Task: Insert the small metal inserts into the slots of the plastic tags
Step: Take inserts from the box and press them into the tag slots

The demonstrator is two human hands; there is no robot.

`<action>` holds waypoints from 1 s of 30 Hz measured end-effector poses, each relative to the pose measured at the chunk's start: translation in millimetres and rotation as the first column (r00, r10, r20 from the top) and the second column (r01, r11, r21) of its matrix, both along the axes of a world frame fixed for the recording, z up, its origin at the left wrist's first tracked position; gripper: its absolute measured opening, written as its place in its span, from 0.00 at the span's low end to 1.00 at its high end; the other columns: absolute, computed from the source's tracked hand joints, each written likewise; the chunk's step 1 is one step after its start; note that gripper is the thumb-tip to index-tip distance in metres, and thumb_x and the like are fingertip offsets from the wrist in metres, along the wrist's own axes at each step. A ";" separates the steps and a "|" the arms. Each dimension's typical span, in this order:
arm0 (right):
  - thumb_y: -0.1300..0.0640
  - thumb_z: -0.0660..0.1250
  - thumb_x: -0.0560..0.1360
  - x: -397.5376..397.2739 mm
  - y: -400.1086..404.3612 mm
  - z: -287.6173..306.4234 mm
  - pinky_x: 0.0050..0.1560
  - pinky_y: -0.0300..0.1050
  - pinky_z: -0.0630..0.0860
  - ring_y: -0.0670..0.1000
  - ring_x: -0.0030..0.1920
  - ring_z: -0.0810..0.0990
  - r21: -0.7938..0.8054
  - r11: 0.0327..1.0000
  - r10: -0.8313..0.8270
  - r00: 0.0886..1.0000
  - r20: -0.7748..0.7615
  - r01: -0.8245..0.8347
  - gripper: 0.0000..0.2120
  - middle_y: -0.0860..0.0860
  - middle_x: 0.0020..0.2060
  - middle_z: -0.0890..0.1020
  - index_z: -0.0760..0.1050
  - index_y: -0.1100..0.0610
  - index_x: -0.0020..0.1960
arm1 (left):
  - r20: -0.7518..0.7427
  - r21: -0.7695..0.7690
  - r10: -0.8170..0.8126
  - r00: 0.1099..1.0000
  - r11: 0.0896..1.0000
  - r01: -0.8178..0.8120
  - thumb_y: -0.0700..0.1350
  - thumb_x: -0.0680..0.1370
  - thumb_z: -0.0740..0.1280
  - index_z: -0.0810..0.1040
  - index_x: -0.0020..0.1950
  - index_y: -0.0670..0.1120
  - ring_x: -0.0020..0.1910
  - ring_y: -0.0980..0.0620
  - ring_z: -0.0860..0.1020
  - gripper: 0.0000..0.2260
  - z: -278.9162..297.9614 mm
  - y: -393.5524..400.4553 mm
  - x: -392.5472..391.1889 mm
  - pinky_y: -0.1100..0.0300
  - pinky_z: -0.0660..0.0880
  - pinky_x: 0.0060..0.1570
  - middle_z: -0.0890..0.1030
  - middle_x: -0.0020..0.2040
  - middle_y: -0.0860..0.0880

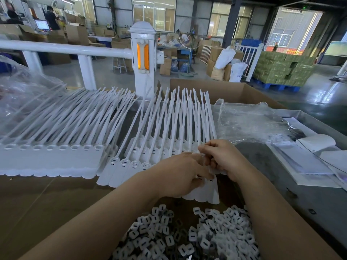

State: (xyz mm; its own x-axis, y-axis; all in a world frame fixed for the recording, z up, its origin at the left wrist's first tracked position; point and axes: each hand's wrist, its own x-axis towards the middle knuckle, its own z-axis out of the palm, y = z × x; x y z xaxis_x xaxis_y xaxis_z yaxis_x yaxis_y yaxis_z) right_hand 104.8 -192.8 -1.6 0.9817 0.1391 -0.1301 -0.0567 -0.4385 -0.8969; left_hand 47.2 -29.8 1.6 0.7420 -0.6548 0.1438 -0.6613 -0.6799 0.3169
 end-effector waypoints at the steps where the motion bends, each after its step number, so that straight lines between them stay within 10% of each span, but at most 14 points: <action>1: 0.52 0.68 0.80 -0.1 -0.1 -0.1 0.25 0.39 0.67 0.45 0.24 0.73 -0.003 1.000 0.000 1.000 0.001 0.000 0.10 0.50 0.27 0.81 0.80 0.59 0.48 | -0.037 0.007 0.010 0.999 1.000 -0.010 0.47 0.81 0.66 0.79 0.66 0.55 0.48 0.68 0.59 0.14 3.3 1.1 -0.5 0.74 0.57 0.53 0.62 0.44 0.65; 11: 0.51 0.68 0.79 2.4 -2.2 -0.1 0.22 0.37 0.64 0.44 0.23 0.72 -0.023 1.000 -0.008 1.000 -0.014 0.008 0.09 0.48 0.26 0.81 0.80 0.57 0.49 | -0.463 -0.084 -0.065 0.884 0.996 0.030 0.47 0.71 0.77 0.85 0.48 0.54 0.40 0.61 0.76 0.08 26.9 11.4 -15.4 0.71 0.71 0.40 0.80 0.43 0.55; 24: 0.53 0.69 0.79 2.8 -2.9 -0.4 0.20 0.36 0.63 0.45 0.21 0.72 0.031 0.999 -0.012 0.999 -0.046 0.013 0.08 0.49 0.25 0.80 0.80 0.58 0.49 | -0.329 0.087 -0.032 0.944 0.994 0.064 0.46 0.73 0.73 0.84 0.45 0.51 0.38 0.66 0.77 0.02 24.4 1.0 -24.2 0.77 0.70 0.35 0.78 0.35 0.61; 30: 0.53 0.69 0.79 2.3 -3.7 -1.0 0.20 0.35 0.64 0.44 0.22 0.72 0.051 0.999 0.007 0.999 -0.044 -0.005 0.08 0.50 0.26 0.80 0.80 0.59 0.50 | -0.241 0.130 -0.007 0.970 0.991 0.040 0.48 0.70 0.74 0.81 0.41 0.54 0.35 0.63 0.77 0.04 15.4 -3.9 -24.0 0.64 0.77 0.36 0.75 0.33 0.62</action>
State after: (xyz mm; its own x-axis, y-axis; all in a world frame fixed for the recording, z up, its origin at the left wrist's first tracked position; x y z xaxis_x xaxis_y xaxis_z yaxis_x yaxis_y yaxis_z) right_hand 107.1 -196.5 -2.5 0.9744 0.1522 -0.1655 -0.0941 -0.3927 -0.9148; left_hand 23.2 -33.7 17.0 0.7283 -0.6736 -0.1257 -0.5932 -0.7117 0.3763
